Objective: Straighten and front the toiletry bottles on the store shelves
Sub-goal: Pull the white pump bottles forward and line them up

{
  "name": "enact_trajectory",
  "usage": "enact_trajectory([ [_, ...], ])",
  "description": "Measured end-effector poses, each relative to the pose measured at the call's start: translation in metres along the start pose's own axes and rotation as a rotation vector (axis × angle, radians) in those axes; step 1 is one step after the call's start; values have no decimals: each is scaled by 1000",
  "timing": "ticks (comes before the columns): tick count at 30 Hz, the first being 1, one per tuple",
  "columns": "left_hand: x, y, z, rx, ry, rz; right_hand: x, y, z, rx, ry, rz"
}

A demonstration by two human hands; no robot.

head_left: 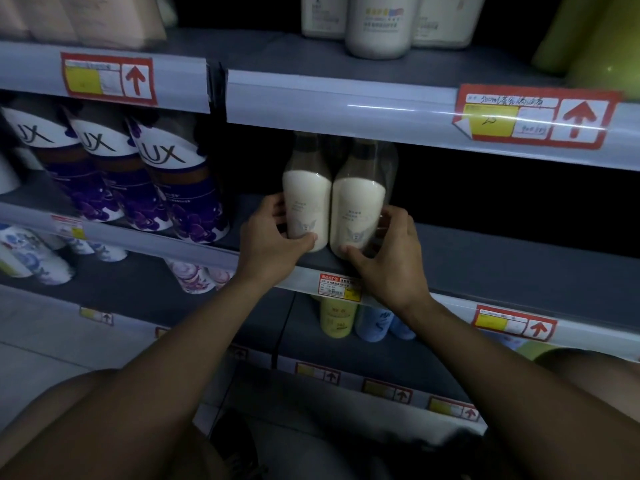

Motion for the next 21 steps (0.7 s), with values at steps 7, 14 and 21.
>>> enact_trajectory([
  [7,-4,2,-3,-4,6,3,-3,-7,-4,-10,11,-10],
  [14,-5,1,-2,-7,15,15,-3,-7,-3,-36,21,40],
  [21,-6,1,-2,-5,21,8,-4,-5,-7,-28,8,57],
])
Point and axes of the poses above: each hand's wrist, its own z-axis away from the middle knuckle, its own y-axis out of the back of the hand, x = y × z, the point moved 4 cm from there along -z, towards the middle knuckle, and after that the axes turned 4 degrees about -x, right-handed, at the moved point
